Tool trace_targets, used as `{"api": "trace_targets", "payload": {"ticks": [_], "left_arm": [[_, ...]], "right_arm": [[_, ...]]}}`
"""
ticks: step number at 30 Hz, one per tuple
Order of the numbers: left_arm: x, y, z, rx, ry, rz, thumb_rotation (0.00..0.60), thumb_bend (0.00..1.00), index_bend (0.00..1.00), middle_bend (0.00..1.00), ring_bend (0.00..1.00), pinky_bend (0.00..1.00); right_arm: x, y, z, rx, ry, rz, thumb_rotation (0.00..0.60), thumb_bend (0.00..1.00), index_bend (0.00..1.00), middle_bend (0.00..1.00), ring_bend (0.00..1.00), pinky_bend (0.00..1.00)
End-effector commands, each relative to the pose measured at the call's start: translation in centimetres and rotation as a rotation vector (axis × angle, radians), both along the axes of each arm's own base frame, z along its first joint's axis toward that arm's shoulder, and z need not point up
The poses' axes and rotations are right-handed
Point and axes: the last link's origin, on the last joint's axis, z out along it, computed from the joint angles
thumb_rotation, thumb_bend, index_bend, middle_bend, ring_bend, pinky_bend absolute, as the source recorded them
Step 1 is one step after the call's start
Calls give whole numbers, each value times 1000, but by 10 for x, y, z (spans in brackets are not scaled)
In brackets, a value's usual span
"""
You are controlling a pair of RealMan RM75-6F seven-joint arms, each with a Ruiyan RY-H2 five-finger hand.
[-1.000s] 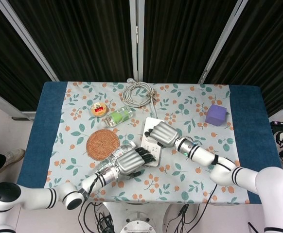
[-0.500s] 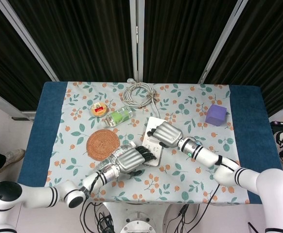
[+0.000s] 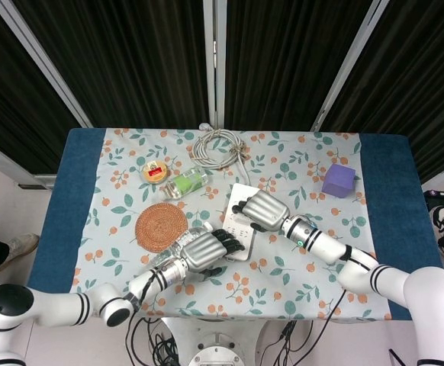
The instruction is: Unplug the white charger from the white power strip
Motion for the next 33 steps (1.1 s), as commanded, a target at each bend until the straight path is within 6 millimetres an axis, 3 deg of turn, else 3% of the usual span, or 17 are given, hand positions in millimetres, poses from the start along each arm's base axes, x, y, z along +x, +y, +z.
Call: {"api": "trace_targets", "payload": {"ticks": [1, 9, 14, 19, 24, 30, 32, 33], "left_arm": [[0, -1, 1, 2, 0, -4, 600, 345, 145, 196, 120, 171], [4, -2, 1, 5, -2, -15, 600, 345, 145, 196, 120, 171], [5, -5, 6, 19, -14, -28, 600, 345, 145, 196, 120, 170], [8, -5, 14, 40, -42, -36, 600, 344, 144, 196, 120, 170], [10, -7, 29, 77, -85, -41, 600, 345, 144, 196, 120, 166], [1, -5, 63, 172, -150, -16, 600, 345, 144, 196, 120, 159], [-4, -1, 77, 217, -174, 7, 600, 346, 143, 196, 120, 157], [-7, 0, 84, 238, -184, 18, 600, 346, 143, 196, 120, 156]], "right_arm": [[3, -1, 0, 2, -17, -9, 600, 458, 938, 650, 570, 771], [23, -4, -6, 13, -18, 0, 600, 458, 937, 650, 565, 771], [26, -5, 8, -14, -57, 0, 600, 458, 936, 650, 565, 771], [10, -3, 34, -52, -84, -57, 600, 458, 928, 650, 562, 770], [-22, 2, 57, -51, -39, -190, 600, 458, 872, 638, 555, 768], [-50, 11, 68, -6, 10, -370, 600, 450, 670, 525, 425, 626], [-55, 14, 66, 24, 32, -418, 600, 432, 526, 440, 341, 536], [-57, 16, 65, 38, 45, -437, 600, 403, 389, 369, 270, 456]]}}
